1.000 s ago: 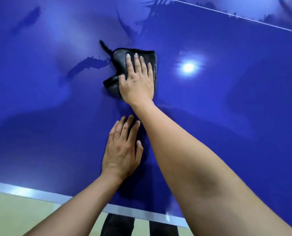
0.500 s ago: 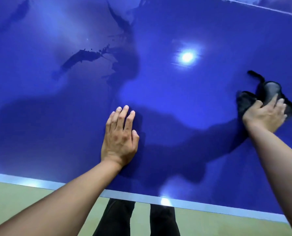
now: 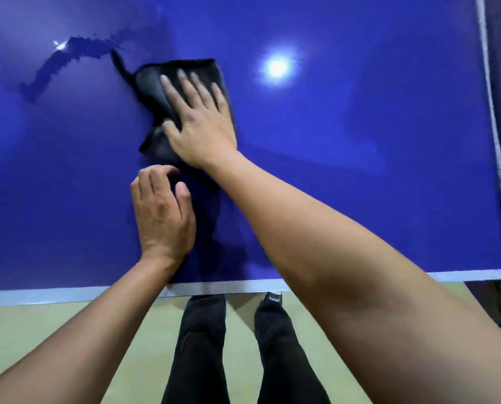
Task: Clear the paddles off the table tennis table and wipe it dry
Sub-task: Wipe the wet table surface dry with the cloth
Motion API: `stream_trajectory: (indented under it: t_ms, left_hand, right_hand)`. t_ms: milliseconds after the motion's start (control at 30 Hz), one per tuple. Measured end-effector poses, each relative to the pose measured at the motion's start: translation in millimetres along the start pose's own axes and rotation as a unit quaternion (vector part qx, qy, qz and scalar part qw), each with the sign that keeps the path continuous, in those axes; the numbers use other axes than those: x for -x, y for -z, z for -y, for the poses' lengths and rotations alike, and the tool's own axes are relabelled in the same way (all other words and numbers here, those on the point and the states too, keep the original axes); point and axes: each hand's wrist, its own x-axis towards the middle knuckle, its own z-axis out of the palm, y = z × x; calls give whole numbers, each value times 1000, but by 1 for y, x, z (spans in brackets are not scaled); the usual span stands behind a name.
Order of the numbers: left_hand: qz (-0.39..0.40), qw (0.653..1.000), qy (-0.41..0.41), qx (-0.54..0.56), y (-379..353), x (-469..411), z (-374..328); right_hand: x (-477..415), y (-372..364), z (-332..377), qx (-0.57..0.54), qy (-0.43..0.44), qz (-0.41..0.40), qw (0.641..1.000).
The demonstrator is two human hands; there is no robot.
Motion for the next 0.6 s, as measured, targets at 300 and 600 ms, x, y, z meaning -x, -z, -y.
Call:
stream_trajectory:
  t_ms: [300, 600]
  left_hand:
    - [83, 989, -77, -93, -37, 66, -52]
    - [111, 974, -102, -167, -113, 93, -130]
  right_hand:
    - [49, 9, -73, -26, 17, 5, 1000]
    - [202, 57, -387, -25, -248, -53, 967]
